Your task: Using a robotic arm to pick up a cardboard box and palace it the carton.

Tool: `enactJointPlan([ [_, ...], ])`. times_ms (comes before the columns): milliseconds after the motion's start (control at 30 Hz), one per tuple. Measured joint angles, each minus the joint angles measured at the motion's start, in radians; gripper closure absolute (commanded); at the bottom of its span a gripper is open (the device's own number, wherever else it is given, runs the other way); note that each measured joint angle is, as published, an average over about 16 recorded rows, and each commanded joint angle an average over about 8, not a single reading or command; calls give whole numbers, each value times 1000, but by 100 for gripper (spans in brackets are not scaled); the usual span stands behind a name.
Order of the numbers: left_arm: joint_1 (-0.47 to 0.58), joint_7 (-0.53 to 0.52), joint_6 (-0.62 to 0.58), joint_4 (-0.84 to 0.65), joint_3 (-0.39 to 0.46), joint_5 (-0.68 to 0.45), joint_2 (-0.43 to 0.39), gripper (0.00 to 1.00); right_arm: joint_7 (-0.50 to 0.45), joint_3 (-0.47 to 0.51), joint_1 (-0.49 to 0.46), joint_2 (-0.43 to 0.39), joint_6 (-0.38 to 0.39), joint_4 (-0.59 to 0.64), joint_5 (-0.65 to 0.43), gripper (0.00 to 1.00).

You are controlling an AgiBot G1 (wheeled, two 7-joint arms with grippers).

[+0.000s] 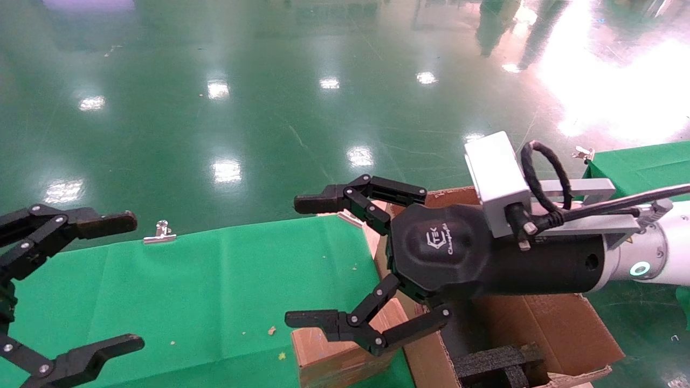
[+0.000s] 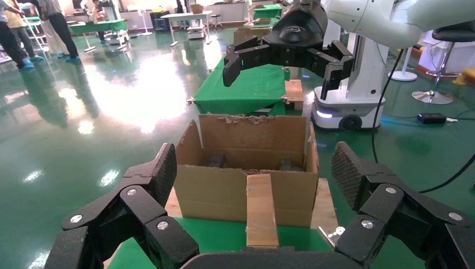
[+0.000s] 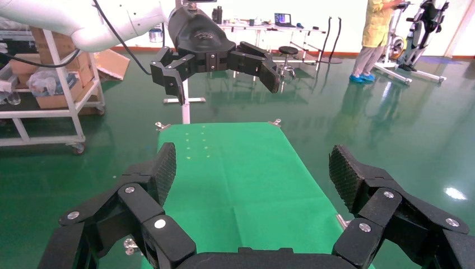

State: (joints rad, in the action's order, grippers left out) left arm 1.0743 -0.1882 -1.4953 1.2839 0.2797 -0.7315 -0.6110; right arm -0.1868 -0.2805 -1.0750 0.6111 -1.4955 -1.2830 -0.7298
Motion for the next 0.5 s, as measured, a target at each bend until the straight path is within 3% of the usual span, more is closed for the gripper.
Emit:
enactJointPlan([
  [500,0,0,0,0,0,0,0,0,0,0,0,0,0,0,0,0],
])
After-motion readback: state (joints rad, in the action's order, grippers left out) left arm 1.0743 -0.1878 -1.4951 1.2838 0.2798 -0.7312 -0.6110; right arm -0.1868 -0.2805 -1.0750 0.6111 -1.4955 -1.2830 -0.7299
